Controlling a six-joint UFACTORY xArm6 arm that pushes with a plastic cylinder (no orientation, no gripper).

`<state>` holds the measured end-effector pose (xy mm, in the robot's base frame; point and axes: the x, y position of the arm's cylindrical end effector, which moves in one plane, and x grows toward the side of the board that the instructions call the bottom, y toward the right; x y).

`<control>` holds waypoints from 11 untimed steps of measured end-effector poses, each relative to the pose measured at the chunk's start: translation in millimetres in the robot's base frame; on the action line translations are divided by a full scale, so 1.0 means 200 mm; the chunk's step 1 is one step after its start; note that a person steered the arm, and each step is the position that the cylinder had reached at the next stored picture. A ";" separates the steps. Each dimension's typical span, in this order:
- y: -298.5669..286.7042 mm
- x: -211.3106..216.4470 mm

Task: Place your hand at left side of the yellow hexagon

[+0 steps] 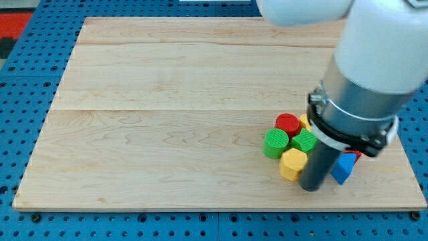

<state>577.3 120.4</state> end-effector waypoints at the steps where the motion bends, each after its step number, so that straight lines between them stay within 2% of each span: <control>1: -0.25 -0.11; 3: -0.51 -0.29; 5: -0.59 -0.37; 11: -0.61 -0.52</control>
